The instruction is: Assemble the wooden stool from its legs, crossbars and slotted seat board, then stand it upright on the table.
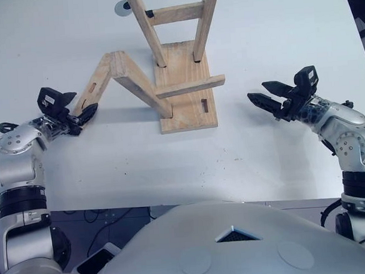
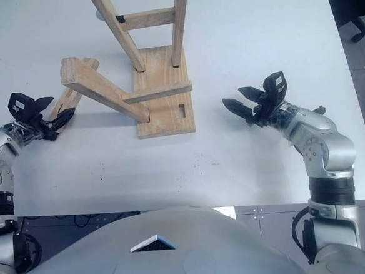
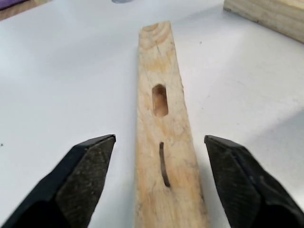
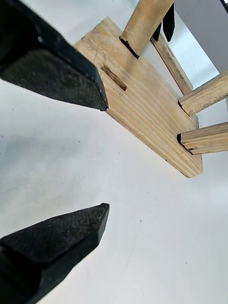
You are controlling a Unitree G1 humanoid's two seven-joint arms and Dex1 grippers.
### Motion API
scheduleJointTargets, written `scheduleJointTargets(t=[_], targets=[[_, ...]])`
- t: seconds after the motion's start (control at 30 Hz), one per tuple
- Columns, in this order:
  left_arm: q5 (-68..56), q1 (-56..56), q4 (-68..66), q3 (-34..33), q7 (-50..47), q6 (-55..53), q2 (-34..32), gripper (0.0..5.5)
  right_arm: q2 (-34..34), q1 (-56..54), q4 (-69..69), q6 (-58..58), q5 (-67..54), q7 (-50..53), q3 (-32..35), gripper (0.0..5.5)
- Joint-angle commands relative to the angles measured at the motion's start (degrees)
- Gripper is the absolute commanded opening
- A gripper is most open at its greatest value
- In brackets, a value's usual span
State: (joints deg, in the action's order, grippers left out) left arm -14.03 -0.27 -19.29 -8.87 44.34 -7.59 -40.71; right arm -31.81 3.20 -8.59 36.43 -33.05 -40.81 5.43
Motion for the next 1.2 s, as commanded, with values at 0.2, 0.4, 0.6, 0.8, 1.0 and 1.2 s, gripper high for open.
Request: scheduleJointTargets(t=[0.2, 0.4, 0.6, 0.8, 1.0, 1.2], targets=[[0.2, 1.1, -0.4, 1.1, 3.3, -3.8, -0.1, 3.53, 0.7, -0.5, 0.6, -0.4, 1.5, 0.1, -0.7, 3.58], [0.1, 0.6, -0.3, 0.4, 3.6, -3.6, 0.1, 2.66, 0.7, -0.7, 0.8, -0.7, 1.9, -0.1, -0.9, 3.58], [0.6, -0.8, -1.2, 0.0, 3.4, -1.1, 0.1, 2.01, 1.1, -1.0, 0.9, -0.7, 1.7, 0.2, -0.5, 3.58], [-22.0, -17.3, 12.7, -7.7, 10.3, -12.4, 0.7, 2.0, 3.2, -11.1, 0.6, 4.9, -10.5, 0.9, 8.0, 3.58], [-49.4, -29.3, 23.0, -9.7, 12.9, -36.4, 0.5, 2.0, 8.1, -30.7, 1.5, 13.3, -34.7, 5.2, 14.9, 3.58], [-53.3, -30.3, 27.1, -4.4, 12.7, -43.1, 3.7, 2.0, 16.0, -36.5, -5.8, 14.4, -45.0, 11.3, 9.6, 3.58]])
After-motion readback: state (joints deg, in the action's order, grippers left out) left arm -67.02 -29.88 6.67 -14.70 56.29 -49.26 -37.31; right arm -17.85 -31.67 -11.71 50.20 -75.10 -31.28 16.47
